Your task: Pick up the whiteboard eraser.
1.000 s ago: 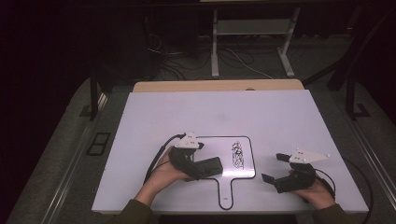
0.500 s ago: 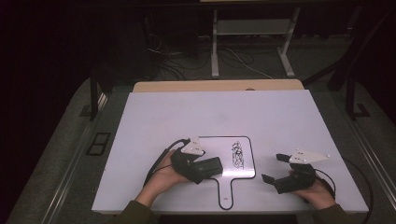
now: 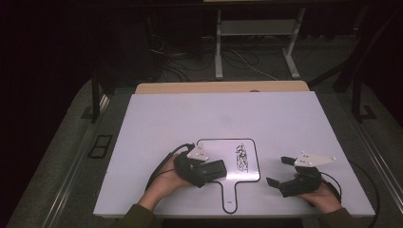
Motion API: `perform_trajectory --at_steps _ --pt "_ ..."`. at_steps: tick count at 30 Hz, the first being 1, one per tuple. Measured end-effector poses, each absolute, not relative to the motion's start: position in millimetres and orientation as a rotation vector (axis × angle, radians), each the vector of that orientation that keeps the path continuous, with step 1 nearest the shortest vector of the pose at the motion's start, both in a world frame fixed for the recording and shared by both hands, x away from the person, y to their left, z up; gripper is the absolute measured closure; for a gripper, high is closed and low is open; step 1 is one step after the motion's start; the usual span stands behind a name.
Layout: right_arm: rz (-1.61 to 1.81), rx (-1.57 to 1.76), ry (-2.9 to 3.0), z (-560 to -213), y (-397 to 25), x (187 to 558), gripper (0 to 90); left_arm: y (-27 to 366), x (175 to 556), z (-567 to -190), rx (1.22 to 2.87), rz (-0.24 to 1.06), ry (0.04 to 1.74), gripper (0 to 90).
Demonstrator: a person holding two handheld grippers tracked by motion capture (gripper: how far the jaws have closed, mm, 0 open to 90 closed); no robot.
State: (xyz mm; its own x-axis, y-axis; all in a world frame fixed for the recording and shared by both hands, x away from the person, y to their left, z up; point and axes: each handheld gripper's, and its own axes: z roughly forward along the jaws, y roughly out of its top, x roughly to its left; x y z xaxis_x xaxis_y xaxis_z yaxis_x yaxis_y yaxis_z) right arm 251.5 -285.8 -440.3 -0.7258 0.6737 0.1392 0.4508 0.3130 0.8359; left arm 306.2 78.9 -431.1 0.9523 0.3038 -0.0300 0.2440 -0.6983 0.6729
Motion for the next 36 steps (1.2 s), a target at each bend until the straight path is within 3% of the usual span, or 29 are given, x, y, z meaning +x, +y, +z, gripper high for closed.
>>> perform_trajectory --at_steps 26,36 --pt "1.376 1.029 2.343 -440.1 -286.3 251.4 0.0 79.5 306.4 -432.9 2.400 0.097 0.357 36.9" --pt "1.378 1.028 2.343 -439.9 -286.7 251.5 0.0 80.4 306.6 -433.8 2.406 0.089 0.347 35.7"
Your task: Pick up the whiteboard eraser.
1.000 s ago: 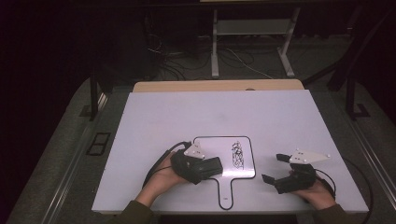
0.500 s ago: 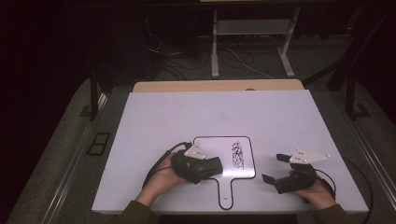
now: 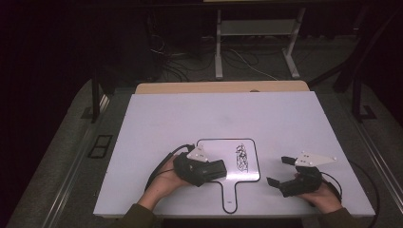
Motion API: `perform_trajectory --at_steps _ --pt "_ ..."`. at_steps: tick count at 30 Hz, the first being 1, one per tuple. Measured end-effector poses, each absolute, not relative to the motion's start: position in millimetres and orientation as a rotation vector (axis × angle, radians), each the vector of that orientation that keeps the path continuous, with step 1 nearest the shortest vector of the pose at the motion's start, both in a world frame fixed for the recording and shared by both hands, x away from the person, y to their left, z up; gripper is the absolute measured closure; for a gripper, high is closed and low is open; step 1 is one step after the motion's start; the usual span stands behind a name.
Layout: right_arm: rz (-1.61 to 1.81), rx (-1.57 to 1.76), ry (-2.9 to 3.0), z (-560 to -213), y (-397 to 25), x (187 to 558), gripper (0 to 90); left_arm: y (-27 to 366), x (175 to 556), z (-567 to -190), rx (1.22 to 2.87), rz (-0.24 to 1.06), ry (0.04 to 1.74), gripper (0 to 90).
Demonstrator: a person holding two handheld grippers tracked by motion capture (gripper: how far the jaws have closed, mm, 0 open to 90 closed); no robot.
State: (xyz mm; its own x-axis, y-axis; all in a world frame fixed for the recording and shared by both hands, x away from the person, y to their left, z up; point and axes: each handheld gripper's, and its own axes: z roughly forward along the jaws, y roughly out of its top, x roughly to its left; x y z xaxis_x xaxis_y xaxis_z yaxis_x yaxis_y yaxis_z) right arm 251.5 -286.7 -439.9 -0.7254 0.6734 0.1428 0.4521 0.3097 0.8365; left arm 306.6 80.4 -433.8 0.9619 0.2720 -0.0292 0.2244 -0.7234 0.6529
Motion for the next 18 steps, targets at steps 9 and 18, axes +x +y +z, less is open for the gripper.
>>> perform_trajectory --at_steps 9,18 --pt "1.380 1.027 2.342 -439.8 -287.0 251.6 0.0 82.0 307.9 -435.8 2.421 0.091 0.337 36.3" --pt "1.380 1.028 2.341 -439.8 -287.0 251.6 0.0 82.2 307.9 -435.3 2.415 0.079 0.338 38.6"
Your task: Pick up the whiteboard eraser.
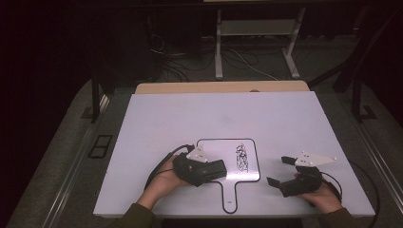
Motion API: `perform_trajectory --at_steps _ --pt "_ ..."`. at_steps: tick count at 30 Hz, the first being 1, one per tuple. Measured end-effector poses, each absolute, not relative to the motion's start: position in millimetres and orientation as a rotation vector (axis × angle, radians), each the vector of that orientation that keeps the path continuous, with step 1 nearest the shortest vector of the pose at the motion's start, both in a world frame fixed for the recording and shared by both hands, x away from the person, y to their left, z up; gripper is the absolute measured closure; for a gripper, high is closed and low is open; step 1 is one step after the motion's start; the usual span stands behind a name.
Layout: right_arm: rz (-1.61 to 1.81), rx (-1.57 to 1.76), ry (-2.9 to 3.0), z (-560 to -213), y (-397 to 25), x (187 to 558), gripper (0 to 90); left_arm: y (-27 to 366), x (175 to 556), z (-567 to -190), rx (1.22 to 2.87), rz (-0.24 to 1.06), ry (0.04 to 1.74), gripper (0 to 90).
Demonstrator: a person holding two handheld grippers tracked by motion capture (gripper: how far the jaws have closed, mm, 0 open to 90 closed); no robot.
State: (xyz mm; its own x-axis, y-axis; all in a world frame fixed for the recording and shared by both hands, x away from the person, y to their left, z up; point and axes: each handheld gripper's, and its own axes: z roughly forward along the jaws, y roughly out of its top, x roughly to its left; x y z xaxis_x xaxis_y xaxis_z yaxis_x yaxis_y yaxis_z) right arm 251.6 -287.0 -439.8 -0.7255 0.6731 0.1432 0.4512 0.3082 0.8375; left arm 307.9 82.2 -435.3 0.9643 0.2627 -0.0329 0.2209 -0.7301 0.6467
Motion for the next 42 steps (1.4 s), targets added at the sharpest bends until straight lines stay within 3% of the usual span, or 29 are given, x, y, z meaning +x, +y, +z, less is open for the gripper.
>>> perform_trajectory --at_steps 19,42 --pt "1.383 1.027 2.337 -439.4 -287.5 251.3 0.0 81.4 309.5 -433.7 2.398 0.038 0.453 39.2" --pt "1.384 1.033 2.336 -439.8 -287.4 252.2 0.0 77.5 312.8 -419.1 2.347 0.076 0.543 39.1"
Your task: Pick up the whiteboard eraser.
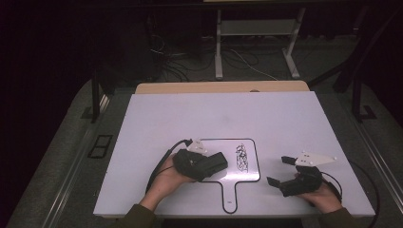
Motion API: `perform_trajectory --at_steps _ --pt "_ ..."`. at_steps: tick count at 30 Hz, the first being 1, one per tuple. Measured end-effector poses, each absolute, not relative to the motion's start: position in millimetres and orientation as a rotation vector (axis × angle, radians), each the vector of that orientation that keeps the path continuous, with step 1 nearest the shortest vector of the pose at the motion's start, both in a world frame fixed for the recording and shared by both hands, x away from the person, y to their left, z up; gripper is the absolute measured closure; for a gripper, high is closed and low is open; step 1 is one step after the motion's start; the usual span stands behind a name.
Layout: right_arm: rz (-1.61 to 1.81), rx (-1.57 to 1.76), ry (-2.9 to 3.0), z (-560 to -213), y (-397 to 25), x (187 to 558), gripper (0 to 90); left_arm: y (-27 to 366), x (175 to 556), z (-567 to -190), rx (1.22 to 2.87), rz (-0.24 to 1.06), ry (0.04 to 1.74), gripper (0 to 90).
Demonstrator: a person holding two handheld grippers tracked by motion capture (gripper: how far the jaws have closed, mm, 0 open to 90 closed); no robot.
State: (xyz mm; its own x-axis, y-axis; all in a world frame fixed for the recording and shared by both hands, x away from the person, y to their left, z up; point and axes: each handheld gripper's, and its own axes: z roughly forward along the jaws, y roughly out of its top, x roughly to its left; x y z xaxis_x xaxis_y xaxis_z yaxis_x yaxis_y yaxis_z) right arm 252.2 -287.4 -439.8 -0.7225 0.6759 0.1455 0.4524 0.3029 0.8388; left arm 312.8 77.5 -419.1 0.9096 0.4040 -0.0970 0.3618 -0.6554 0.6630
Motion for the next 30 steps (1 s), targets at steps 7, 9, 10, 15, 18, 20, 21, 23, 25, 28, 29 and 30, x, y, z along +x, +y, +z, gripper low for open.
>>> perform_trajectory --at_steps 7,9,10,15,18,20,21,23,25,28,29,30 --pt "1.384 1.032 2.336 -439.4 -287.9 251.7 0.0 69.5 317.5 -412.0 2.326 0.084 0.547 39.1" --pt "1.385 1.032 2.336 -439.4 -287.9 251.6 0.0 68.7 319.9 -409.4 2.307 0.086 0.554 39.1" --pt "1.385 1.033 2.336 -439.4 -287.9 251.7 0.0 68.3 321.3 -408.2 2.299 0.079 0.565 39.1" --pt "1.385 1.036 2.335 -439.2 -288.4 251.7 0.0 64.1 327.7 -406.0 2.313 0.059 0.562 39.1" --pt "1.385 1.035 2.335 -439.2 -288.3 251.6 0.0 60.8 328.8 -405.8 2.315 0.078 0.553 39.1" --pt "1.385 1.033 2.335 -439.3 -288.1 251.7 0.0 58.0 330.0 -404.8 2.322 0.076 0.551 39.2" --pt "1.386 1.033 2.334 -439.3 -288.1 251.7 0.0 56.1 330.3 -404.3 2.321 0.079 0.554 39.2" --pt "1.385 1.034 2.336 -439.2 -288.2 251.6 0.0 52.3 331.7 -402.6 2.330 0.093 0.573 39.2" --pt "1.386 1.036 2.335 -439.1 -288.2 251.5 0.0 49.0 334.1 -401.7 2.331 0.094 0.564 39.3" --pt "1.387 1.037 2.335 -439.1 -288.2 251.5 0.0 42.7 337.2 -400.2 2.332 0.101 0.565 39.3" --pt "1.388 1.037 2.336 -439.1 -288.2 251.5 0.0 40.3 338.1 -399.8 2.330 0.106 0.570 39.4" --pt "1.388 1.037 2.336 -439.1 -288.2 251.5 0.0 38.0 339.3 -399.1 2.332 0.108 0.567 39.4"
